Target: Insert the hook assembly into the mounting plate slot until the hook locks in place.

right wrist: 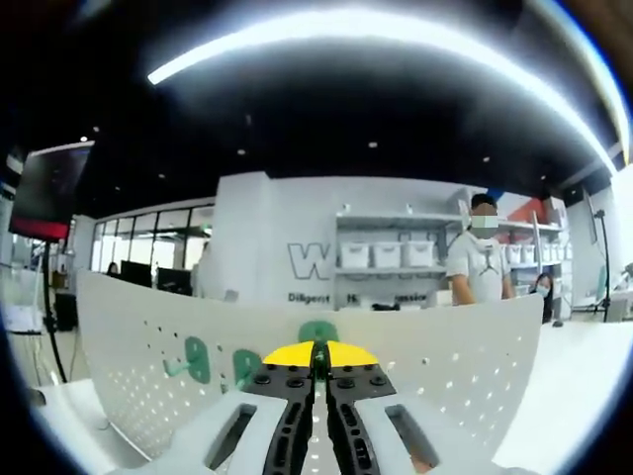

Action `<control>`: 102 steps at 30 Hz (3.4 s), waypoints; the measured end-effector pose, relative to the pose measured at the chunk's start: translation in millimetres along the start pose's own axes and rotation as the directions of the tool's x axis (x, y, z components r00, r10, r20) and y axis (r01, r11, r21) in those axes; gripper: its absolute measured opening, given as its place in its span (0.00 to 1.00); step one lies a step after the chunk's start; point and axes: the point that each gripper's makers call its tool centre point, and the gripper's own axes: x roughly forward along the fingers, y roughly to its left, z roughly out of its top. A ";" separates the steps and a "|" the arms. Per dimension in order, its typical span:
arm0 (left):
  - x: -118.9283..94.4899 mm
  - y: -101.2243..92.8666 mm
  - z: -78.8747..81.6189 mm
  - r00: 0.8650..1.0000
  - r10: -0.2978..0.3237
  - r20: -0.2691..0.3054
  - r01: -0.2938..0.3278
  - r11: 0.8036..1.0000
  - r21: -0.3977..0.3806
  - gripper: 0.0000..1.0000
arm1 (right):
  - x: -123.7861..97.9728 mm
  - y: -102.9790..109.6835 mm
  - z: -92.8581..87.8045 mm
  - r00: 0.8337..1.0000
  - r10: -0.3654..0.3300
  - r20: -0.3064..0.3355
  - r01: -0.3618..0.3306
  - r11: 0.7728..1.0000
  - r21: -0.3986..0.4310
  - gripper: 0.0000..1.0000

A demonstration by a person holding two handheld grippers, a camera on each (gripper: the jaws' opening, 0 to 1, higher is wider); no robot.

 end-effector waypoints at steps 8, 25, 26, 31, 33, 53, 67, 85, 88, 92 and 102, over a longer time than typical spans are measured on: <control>-0.1 -1.0 0.7 1.000 -0.002 0.002 0.002 1.000 0.001 0.59 | -8.3 0.1 -15.6 1.000 0.002 -0.017 -0.002 1.000 -0.001 0.01; 0.9 -0.9 -3.0 1.000 -0.002 -0.011 0.002 1.000 -0.006 0.59 | 1.0 0.4 -16.9 1.000 0.000 0.009 0.000 1.000 -0.005 0.00; 0.8 -0.5 -2.9 1.000 -0.001 -0.010 0.001 1.000 -0.008 0.59 | 1.1 0.5 -16.8 1.000 -0.001 0.010 0.001 1.000 -0.005 0.00; 0.8 -0.4 -2.3 1.000 -0.001 -0.008 0.001 1.000 -0.006 0.59 | 1.0 4.2 -18.9 1.000 0.000 0.008 0.000 1.000 -0.005 0.00; 0.5 -0.2 -1.9 1.000 0.000 -0.008 0.000 1.000 -0.006 0.59 | 0.6 3.5 -19.3 1.000 -0.005 0.009 0.005 1.000 -0.002 0.00; -0.3 1.2 -1.4 1.000 0.003 -0.004 -0.003 1.000 -0.009 0.59 | 4.4 3.4 -22.6 1.000 -0.010 0.001 0.010 1.000 -0.015 0.00; -0.7 2.1 0.0 1.000 0.007 0.002 -0.007 1.000 -0.009 0.59 | 6.3 5.0 -26.3 1.000 -0.004 -0.011 0.003 0.996 -0.085 0.00; 0.0 2.2 -0.9 1.000 0.005 -0.004 -0.005 1.000 -0.010 0.59 | 6.5 7.7 -28.0 0.998 0.015 -0.054 -0.026 0.979 -0.201 0.02; 0.3 2.2 -0.9 1.000 0.004 -0.004 -0.004 1.000 -0.010 0.59 | 6.9 7.5 -28.8 0.998 0.018 -0.059 -0.029 0.980 -0.198 0.02; 0.7 2.3 -1.3 1.000 0.003 -0.005 -0.003 1.000 -0.011 0.59 | 7.1 7.3 -29.3 0.998 0.019 -0.063 -0.030 0.983 -0.182 0.02; 1.7 0.7 -1.8 1.000 -0.003 -0.006 0.003 1.000 -0.010 0.59 | 4.1 3.7 -29.0 0.997 0.014 -0.073 -0.027 0.984 -0.177 0.09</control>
